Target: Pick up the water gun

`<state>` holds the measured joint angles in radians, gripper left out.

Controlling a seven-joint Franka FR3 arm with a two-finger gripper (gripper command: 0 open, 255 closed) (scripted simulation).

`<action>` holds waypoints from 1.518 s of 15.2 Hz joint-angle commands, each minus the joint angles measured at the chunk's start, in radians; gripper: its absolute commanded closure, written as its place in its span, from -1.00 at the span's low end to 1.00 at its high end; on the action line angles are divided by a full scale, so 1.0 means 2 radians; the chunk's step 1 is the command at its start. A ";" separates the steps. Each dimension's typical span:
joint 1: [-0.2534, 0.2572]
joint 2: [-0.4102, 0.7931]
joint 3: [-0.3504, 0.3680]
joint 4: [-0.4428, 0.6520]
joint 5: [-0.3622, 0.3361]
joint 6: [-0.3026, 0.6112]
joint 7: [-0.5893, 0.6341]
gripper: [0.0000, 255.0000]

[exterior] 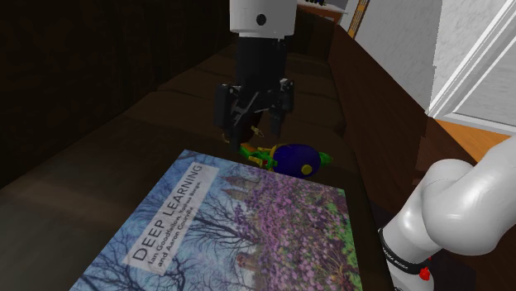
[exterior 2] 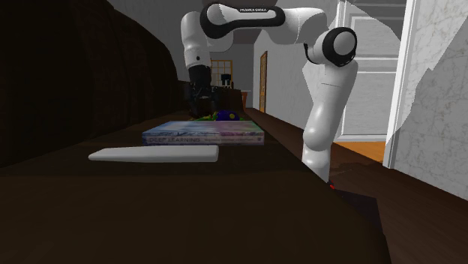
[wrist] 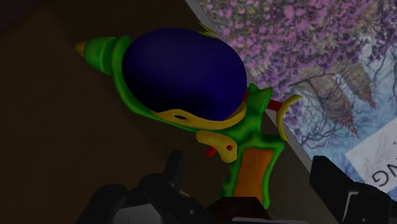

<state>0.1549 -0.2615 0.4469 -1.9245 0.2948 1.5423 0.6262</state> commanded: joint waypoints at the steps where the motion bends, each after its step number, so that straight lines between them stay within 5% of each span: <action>1: 0.001 0.000 0.001 -0.013 0.001 0.013 -0.002 -1.00; 6: 0.002 -0.002 0.003 -0.038 0.003 0.036 -0.007 -1.00; 7: 0.001 -0.001 0.003 -0.038 0.002 0.036 -0.008 1.00; 16: 0.001 -0.002 0.004 -0.038 0.003 0.036 -0.007 1.00; 23: 0.000 0.002 0.000 0.012 0.000 -0.009 0.003 1.00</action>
<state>0.1542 -0.2591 0.4465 -1.9162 0.2947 1.5370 0.6276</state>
